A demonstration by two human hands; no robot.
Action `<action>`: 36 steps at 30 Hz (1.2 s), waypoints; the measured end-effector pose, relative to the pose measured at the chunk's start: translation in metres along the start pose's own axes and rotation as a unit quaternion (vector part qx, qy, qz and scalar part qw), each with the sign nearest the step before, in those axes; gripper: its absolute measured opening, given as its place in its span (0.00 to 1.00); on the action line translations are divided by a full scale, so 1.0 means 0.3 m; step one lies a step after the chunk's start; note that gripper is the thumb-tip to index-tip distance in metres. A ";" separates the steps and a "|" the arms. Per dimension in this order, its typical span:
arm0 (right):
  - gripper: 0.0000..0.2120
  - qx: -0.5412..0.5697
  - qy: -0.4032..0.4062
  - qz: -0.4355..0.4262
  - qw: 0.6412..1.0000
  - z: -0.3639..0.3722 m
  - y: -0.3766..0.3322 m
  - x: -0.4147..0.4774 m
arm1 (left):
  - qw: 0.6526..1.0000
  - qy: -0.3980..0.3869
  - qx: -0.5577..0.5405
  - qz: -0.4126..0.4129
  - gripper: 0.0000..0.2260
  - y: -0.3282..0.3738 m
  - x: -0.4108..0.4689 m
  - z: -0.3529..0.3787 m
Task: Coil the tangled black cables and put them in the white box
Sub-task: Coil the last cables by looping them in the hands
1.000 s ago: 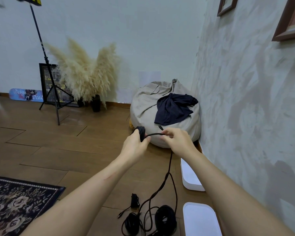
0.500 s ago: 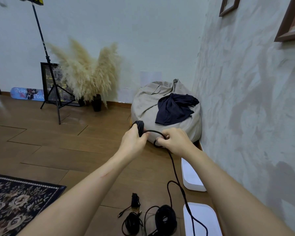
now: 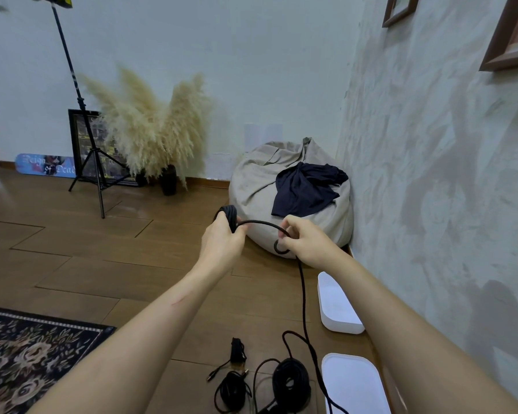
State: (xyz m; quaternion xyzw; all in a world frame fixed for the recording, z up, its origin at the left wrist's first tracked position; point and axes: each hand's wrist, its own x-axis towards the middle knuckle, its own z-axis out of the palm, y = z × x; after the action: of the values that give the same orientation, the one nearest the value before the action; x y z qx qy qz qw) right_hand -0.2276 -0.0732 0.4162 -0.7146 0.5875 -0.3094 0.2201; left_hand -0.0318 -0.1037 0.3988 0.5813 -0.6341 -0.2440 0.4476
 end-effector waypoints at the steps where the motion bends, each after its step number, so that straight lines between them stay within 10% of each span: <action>1: 0.02 0.018 0.004 0.005 1.000 -0.001 0.003 0.001 | 1.000 0.000 0.003 -0.002 0.08 -0.003 0.001 -0.001; 12: 0.08 0.355 0.014 0.067 0.932 0.008 -0.027 -0.008 | 1.000 -0.002 -0.012 -0.029 0.09 -0.014 0.001 0.001; 24: 0.11 -0.083 0.037 -0.004 0.996 -0.031 0.011 0.014 | 0.999 0.035 0.003 0.001 0.06 -0.002 0.010 -0.017; 30: 0.14 0.217 -0.001 0.073 0.973 0.016 -0.009 0.032 | 0.997 0.078 -0.021 0.004 0.06 0.024 0.024 -0.031; 36: 0.11 0.163 -0.004 0.028 0.986 0.013 -0.024 0.003 | 0.997 0.071 -0.010 -0.017 0.06 -0.009 0.026 -0.031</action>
State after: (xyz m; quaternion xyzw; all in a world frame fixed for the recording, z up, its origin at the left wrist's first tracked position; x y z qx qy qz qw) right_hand -0.2197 -0.0727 0.4185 -0.6542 0.5479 -0.3914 0.3444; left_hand -0.0220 -0.1097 0.4031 0.6032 -0.5884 -0.2160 0.4933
